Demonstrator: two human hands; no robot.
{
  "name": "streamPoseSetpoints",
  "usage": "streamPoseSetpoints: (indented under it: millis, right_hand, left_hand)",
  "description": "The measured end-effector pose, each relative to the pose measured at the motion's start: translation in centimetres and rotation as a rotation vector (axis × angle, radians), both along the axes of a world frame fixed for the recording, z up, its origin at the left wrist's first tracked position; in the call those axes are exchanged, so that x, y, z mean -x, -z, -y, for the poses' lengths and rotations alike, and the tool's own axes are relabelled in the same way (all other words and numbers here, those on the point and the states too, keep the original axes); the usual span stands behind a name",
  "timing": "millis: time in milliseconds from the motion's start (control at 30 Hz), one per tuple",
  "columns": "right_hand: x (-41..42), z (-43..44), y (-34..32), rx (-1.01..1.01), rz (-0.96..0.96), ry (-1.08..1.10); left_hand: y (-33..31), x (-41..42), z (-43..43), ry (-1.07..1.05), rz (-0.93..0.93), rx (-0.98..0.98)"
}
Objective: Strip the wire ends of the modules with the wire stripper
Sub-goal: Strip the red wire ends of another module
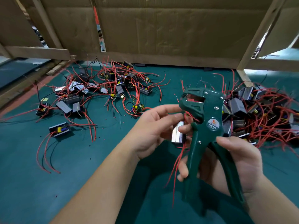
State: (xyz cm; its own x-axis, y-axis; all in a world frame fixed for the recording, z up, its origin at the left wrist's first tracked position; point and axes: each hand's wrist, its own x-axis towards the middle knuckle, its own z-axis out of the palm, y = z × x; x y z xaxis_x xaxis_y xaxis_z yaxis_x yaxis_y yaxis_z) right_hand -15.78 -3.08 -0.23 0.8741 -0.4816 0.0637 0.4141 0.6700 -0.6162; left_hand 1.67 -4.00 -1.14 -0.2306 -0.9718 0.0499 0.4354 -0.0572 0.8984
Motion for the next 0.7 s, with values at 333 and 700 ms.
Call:
streamPoseSetpoints:
  millis: [333, 700]
  right_hand:
    - [-0.07, 0.52, 0.07, -0.002, -0.2, 0.381]
    - [-0.23, 0.26, 0.22, -0.031, -0.297, 0.228]
  left_hand:
    - [-0.37, -0.26, 0.59, -0.325, -0.028, -0.143]
    - [-0.82, -0.62, 0.19, -0.44, 0.155, -0.109]
